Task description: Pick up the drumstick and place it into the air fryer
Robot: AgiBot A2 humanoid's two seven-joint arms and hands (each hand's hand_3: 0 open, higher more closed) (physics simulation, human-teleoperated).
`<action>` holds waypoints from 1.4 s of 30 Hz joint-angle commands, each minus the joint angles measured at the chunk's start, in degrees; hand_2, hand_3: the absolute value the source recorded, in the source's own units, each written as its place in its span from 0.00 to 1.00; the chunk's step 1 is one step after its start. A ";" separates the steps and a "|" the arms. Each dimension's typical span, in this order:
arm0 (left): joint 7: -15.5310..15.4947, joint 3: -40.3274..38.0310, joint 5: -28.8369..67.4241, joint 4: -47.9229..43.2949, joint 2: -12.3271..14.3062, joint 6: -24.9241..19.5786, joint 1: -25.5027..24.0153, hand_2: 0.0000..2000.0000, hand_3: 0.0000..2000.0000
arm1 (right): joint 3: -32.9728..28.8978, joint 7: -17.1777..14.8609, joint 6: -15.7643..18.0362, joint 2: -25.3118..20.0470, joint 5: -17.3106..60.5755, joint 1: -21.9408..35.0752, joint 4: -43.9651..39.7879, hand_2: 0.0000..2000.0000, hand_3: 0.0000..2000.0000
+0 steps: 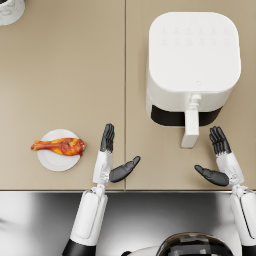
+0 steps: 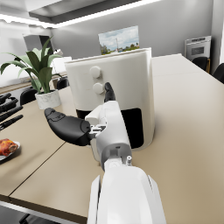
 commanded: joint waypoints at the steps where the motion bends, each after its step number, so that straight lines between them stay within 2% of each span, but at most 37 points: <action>1: 0.00 0.00 0.00 0.00 0.00 0.00 0.00 0.00 0.00 | 0.00 0.00 0.00 0.00 0.00 0.00 0.00 0.00 0.00; 19: 0.00 0.00 0.00 0.00 0.00 0.00 0.00 0.00 0.00 | 0.00 0.00 0.00 0.00 0.00 0.00 0.00 0.00 0.00; 20: 0.00 1.72 0.00 0.93 0.06 0.00 0.10 0.00 0.00 | 1.71 0.00 0.00 -0.06 0.00 0.10 -0.93 0.00 0.00; 23: -3.64 -3.35 0.00 -3.67 -0.54 -3.65 -2.33 0.00 0.00 | 1.36 3.65 -3.61 -0.30 0.00 -0.48 3.47 0.00 0.00; 27: -5.20 -9.26 0.00 -5.62 -0.20 -5.22 -3.78 0.00 0.00 | 2.52 5.22 -5.16 -0.33 0.00 -1.67 4.63 0.00 0.00; 34: -5.71 -14.40 17.83 -5.99 0.61 -5.72 -4.95 0.00 0.00 | 2.61 5.73 -5.66 -2.84 15.89 0.23 2.84 0.00 0.00; 42: -5.76 -21.75 38.41 -6.21 1.46 -5.78 -6.05 0.00 0.00 | 1.71 5.78 -5.71 -3.84 18.98 -0.11 0.38 0.00 0.00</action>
